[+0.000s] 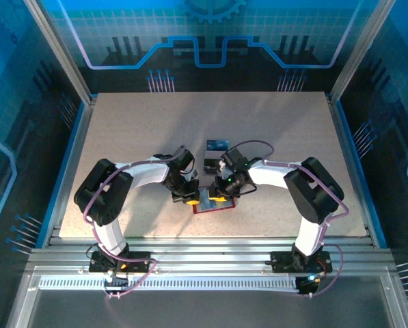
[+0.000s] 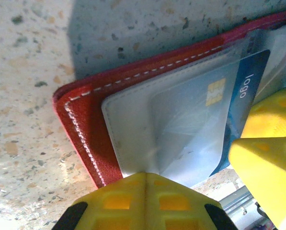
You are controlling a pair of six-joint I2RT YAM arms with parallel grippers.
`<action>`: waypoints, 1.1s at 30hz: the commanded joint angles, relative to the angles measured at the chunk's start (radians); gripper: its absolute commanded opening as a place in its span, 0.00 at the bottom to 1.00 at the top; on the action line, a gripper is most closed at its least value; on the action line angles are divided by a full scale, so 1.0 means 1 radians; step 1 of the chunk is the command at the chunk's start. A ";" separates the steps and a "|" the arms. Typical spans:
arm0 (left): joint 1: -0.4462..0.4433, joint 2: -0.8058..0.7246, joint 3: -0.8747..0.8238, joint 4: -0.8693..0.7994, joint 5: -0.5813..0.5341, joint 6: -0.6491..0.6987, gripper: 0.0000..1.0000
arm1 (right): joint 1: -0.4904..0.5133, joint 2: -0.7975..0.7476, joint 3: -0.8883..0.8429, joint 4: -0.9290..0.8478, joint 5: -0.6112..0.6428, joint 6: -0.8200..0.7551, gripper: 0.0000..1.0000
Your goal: Take the credit cards out of the card holder
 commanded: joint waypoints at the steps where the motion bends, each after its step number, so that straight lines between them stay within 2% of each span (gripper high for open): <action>1: -0.006 0.037 -0.029 -0.035 -0.033 0.016 0.00 | -0.013 -0.023 -0.035 0.060 -0.061 0.035 0.26; 13: -0.005 0.032 -0.035 -0.039 -0.036 0.016 0.00 | -0.024 -0.063 -0.075 0.133 -0.100 0.074 0.23; 28: -0.005 0.025 -0.043 -0.047 -0.043 0.016 0.00 | -0.040 -0.055 -0.078 0.115 -0.077 0.050 0.11; 33: -0.006 0.021 -0.042 -0.049 -0.042 0.017 0.00 | -0.056 -0.073 -0.107 0.092 -0.069 0.035 0.11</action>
